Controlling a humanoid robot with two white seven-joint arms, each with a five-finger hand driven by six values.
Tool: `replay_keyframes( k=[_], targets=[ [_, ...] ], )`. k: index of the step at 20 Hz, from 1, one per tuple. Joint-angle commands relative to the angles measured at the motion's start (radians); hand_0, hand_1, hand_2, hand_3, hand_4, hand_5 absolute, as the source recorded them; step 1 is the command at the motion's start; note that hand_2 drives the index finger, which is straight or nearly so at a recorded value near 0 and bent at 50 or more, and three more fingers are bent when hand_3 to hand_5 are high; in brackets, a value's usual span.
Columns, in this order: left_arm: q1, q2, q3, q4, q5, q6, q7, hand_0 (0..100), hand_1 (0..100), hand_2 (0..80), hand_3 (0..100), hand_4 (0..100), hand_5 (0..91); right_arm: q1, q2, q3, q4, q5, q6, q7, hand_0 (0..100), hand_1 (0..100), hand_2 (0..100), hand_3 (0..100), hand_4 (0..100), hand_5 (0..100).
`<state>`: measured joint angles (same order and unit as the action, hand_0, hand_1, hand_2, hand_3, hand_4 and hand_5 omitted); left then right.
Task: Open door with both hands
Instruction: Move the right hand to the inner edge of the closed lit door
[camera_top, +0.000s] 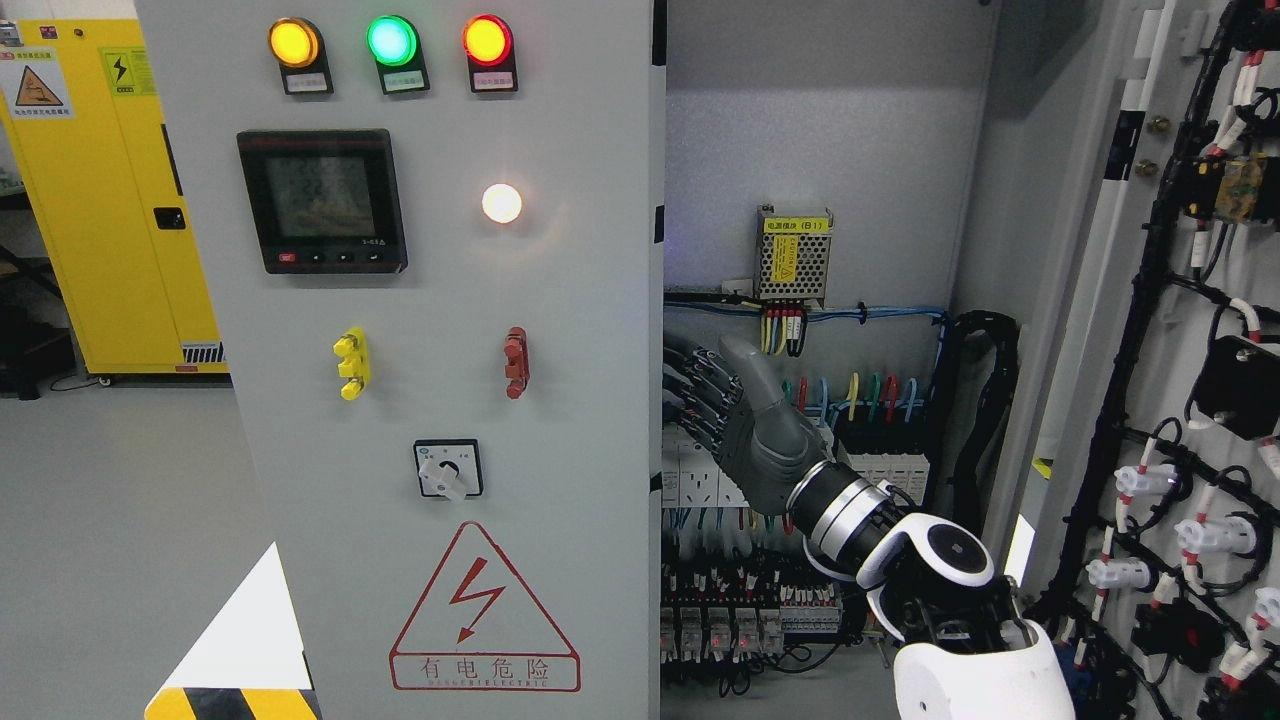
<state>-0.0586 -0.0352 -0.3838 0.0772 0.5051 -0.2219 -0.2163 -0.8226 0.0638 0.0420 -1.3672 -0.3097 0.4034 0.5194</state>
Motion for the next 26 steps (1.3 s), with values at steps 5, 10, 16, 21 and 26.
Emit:
replay_keyframes(
  k=[5, 10, 16, 21, 26],
  targets=[
    [-0.001, -0.005, -0.003, 0.001, 0.000, 0.007, 0.018, 0, 0, 0.0, 1, 0, 0.0, -0.015, -0.001, -0.019, 0.025, -0.009, 0.005, 0.005, 22, 3, 0, 0, 0, 0],
    [-0.003, -0.005, -0.006, 0.001, -0.002, 0.015, 0.051, 0, 0, 0.0, 1, 0, 0.0, -0.023, -0.001, -0.017, 0.023, -0.014, 0.003, 0.024, 22, 3, 0, 0, 0, 0],
    [-0.003, -0.006, -0.007, 0.001, -0.002, 0.024, 0.051, 0, 0, 0.0, 1, 0, 0.0, -0.032, 0.005, -0.011, 0.010, -0.014, 0.006, 0.073, 22, 3, 0, 0, 0, 0],
    [-0.003, -0.003, -0.004, 0.001, 0.000, 0.021, 0.045, 0, 0, 0.0, 1, 0, 0.0, -0.043, 0.011, -0.010, 0.014, -0.012, 0.023, 0.094, 22, 3, 0, 0, 0, 0],
    [-0.003, 0.000, -0.003, -0.002, 0.001, 0.015, 0.041, 0, 0, 0.0, 1, 0, 0.0, -0.044, 0.013, -0.007, 0.020, -0.008, 0.048, 0.094, 22, 2, 0, 0, 0, 0]
  ],
)
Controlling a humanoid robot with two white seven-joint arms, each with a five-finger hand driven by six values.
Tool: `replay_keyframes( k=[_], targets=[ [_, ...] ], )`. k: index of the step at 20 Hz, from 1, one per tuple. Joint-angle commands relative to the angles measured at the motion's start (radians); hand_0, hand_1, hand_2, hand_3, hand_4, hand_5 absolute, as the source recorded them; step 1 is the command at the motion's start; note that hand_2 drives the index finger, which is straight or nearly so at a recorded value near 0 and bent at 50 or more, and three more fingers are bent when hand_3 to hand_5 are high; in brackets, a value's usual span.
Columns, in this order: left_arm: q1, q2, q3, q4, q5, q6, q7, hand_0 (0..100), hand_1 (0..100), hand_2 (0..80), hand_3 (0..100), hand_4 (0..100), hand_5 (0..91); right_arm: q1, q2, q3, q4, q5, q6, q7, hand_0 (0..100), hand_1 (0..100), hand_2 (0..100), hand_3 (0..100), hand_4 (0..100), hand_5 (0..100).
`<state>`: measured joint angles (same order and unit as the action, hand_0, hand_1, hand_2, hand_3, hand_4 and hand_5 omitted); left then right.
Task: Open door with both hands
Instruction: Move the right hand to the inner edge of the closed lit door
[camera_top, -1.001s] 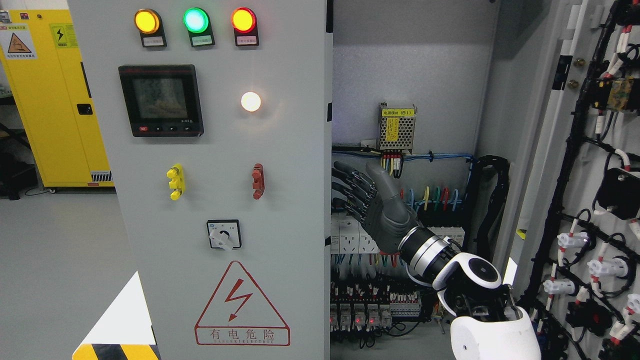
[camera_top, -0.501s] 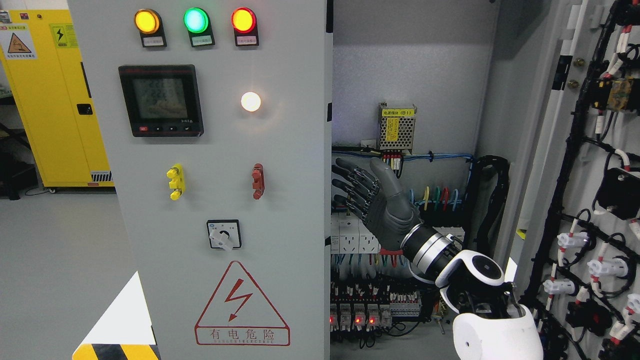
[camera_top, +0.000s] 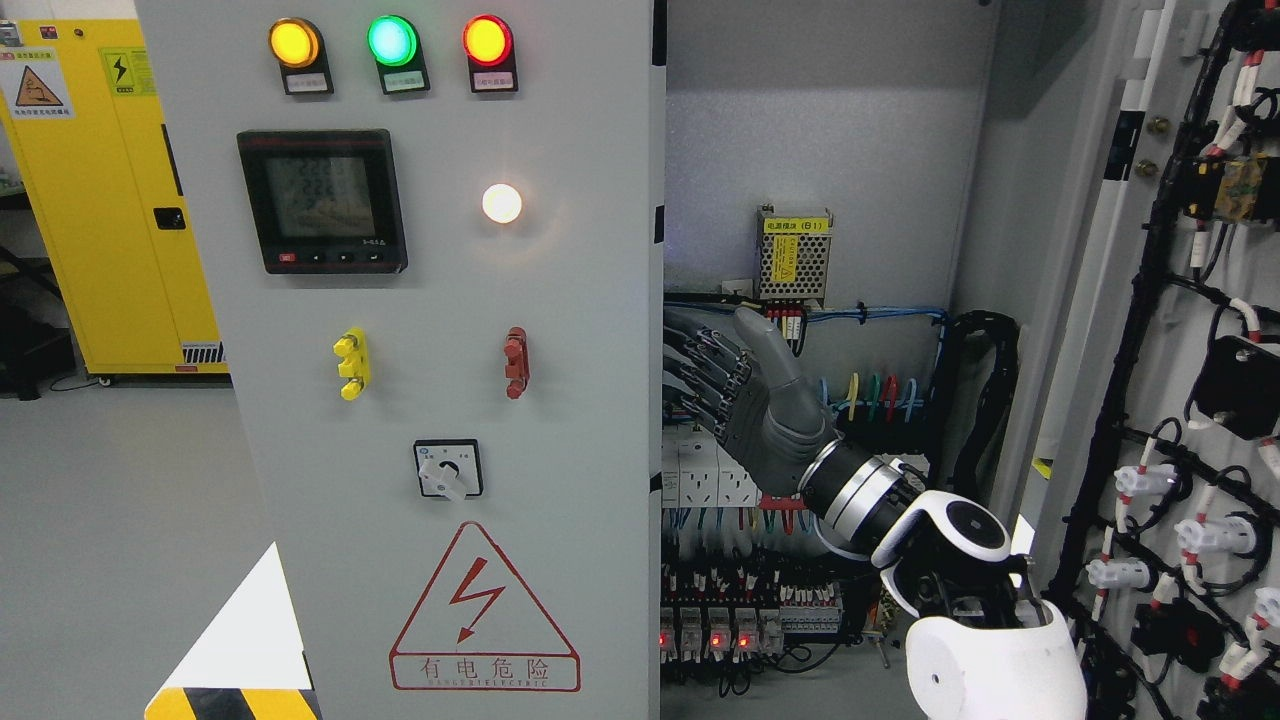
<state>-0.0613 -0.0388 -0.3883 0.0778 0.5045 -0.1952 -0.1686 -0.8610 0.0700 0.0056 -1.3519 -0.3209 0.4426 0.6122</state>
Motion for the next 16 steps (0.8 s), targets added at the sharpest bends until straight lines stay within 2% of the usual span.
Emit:
replay_keyframes(
  k=[1, 5, 11, 16],
  targets=[
    [-0.003, 0.005, 0.002, -0.003, 0.002, -0.013, -0.008, 0, 0, 0.0, 1, 0, 0.0, -0.006, 0.007, 0.037, 0.004, 0.002, 0.008, 0.001, 22, 2, 0, 0, 0, 0],
    [-0.005, 0.002, 0.005, -0.003, 0.002, -0.013, -0.011, 0, 0, 0.0, 1, 0, 0.0, -0.006, 0.013, 0.059, 0.000, 0.003, 0.008, 0.001, 22, 1, 0, 0, 0, 0],
    [-0.005, 0.008, 0.005, -0.003, 0.002, -0.013, -0.011, 0, 0, 0.0, 2, 0, 0.0, -0.007, 0.014, 0.045, 0.000, -0.001, 0.008, 0.004, 22, 0, 0, 0, 0, 0],
    [-0.005, 0.002, 0.005, -0.003, 0.002, -0.013, -0.011, 0, 0, 0.0, 1, 0, 0.0, -0.013, 0.013, 0.042, 0.005, -0.001, 0.004, 0.044, 22, 0, 0, 0, 0, 0]
  ],
)
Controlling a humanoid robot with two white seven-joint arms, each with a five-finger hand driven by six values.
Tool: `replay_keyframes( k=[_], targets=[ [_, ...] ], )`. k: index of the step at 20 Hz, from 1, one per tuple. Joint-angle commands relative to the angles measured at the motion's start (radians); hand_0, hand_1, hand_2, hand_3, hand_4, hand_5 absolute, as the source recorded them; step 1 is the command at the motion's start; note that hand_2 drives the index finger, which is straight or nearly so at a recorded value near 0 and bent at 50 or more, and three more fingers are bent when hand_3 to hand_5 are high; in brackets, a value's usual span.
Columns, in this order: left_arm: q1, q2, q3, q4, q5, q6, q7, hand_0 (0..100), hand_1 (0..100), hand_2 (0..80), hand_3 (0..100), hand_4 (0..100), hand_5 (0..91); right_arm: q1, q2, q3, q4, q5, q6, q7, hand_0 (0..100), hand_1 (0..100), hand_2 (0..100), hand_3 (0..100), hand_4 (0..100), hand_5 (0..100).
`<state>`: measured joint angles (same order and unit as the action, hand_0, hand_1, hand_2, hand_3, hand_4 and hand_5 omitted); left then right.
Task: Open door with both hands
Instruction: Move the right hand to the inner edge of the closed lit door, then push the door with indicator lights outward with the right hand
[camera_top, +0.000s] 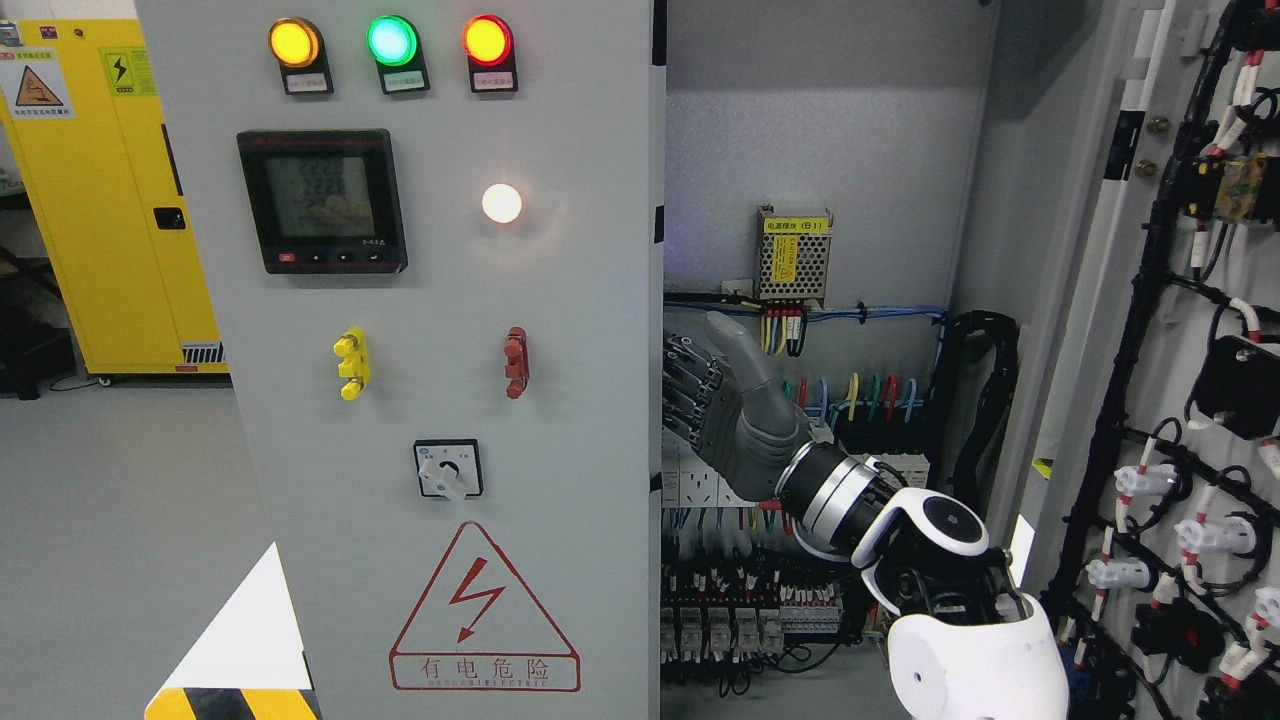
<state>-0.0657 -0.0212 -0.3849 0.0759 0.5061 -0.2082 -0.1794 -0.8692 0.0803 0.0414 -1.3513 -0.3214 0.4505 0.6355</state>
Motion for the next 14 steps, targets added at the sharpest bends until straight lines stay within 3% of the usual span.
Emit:
replay_keyframes(
  k=[1, 9, 11, 14],
  targets=[
    [0.000, -0.014, 0.001, -0.001, 0.000, 0.000, 0.000, 0, 0, 0.0, 1, 0, 0.0, -0.007, 0.003, 0.006, 0.005, -0.001, -0.004, 0.023, 22, 0, 0, 0, 0, 0],
    [0.000, -0.014, 0.001, -0.001, 0.000, 0.000, 0.000, 0, 0, 0.0, 2, 0, 0.0, -0.007, 0.003, 0.006, 0.000, -0.001, -0.013, 0.027, 22, 0, 0, 0, 0, 0],
    [0.000, -0.014, 0.001, 0.001, 0.000, 0.000, 0.000, 0, 0, 0.0, 2, 0, 0.0, -0.005, 0.003, 0.006, -0.003, 0.001, -0.013, 0.073, 22, 0, 0, 0, 0, 0],
    [0.000, -0.016, 0.001, -0.001, 0.000, 0.000, 0.000, 0, 0, 0.0, 2, 0, 0.0, -0.007, 0.003, 0.005, -0.005, 0.002, -0.013, 0.079, 22, 0, 0, 0, 0, 0]
  ],
)
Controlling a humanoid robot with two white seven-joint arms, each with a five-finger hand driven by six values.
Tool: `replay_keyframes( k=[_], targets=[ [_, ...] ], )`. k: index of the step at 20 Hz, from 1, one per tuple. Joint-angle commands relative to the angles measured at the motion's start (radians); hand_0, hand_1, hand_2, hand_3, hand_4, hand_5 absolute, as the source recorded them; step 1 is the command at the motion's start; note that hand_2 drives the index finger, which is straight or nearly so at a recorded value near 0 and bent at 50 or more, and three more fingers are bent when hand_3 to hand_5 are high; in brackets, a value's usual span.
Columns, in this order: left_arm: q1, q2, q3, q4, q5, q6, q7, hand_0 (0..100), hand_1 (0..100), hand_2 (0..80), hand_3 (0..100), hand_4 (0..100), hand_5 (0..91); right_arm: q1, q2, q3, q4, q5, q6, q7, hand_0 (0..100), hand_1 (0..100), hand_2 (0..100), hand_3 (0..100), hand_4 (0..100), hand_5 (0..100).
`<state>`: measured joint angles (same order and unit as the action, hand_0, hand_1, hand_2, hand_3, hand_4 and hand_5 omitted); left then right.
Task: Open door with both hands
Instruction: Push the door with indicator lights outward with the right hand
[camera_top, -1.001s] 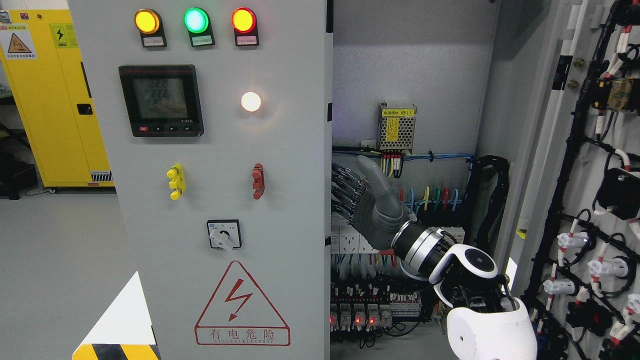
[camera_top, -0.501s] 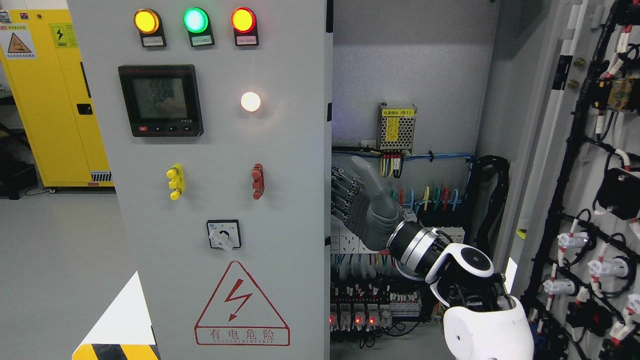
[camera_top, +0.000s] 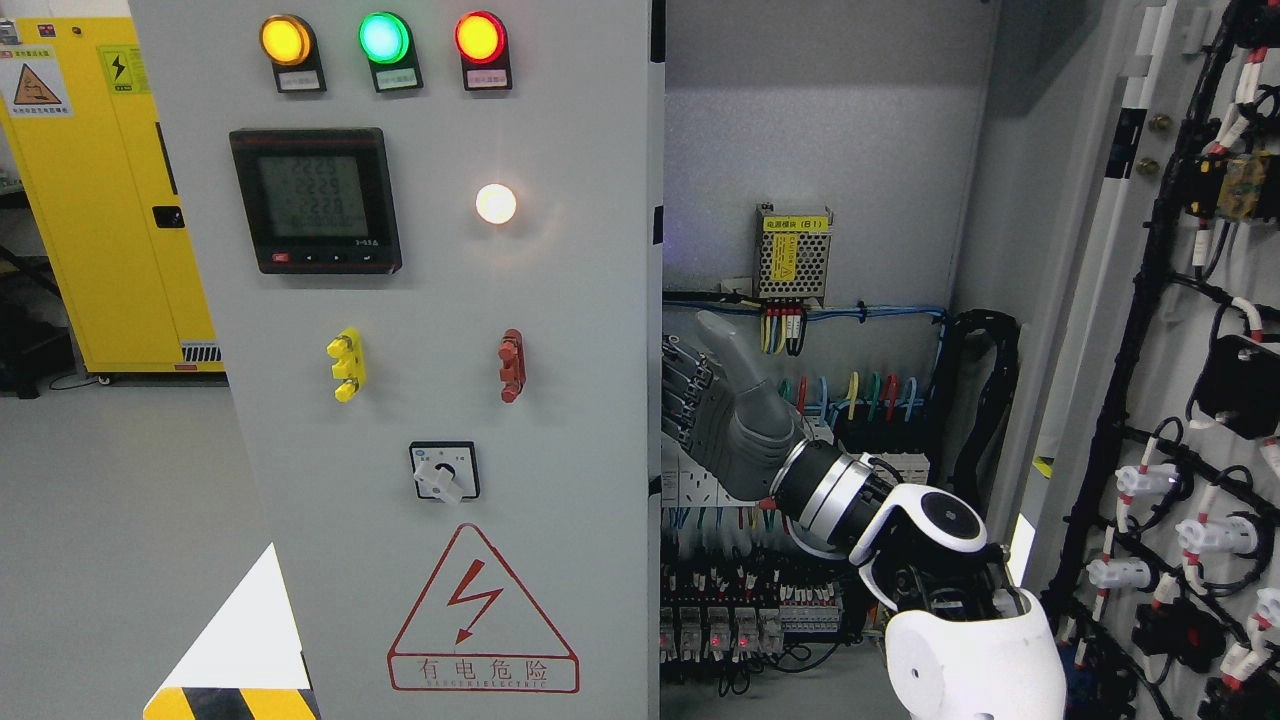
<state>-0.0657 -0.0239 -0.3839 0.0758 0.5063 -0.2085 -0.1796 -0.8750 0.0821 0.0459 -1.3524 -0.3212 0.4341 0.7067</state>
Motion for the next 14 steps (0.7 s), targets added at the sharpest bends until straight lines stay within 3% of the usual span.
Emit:
replay_keyframes(
  k=[1, 10, 14],
  targets=[
    [0.000, -0.013, 0.000, -0.001, 0.000, 0.000, 0.000, 0, 0, 0.0, 2, 0, 0.0, -0.001, 0.002, -0.003, -0.004, 0.002, 0.003, 0.008, 22, 0, 0, 0, 0, 0],
    [0.000, -0.013, 0.000, 0.001, 0.000, 0.000, 0.000, 0, 0, 0.0, 2, 0, 0.0, 0.013, -0.007, -0.020, -0.028, -0.006, 0.005, 0.017, 22, 0, 0, 0, 0, 0],
    [0.000, -0.013, 0.000, 0.001, 0.000, 0.000, 0.000, 0, 0, 0.0, 2, 0, 0.0, 0.044, -0.022, 0.000, -0.079, -0.080, 0.015, 0.019, 22, 0, 0, 0, 0, 0]
  ],
)
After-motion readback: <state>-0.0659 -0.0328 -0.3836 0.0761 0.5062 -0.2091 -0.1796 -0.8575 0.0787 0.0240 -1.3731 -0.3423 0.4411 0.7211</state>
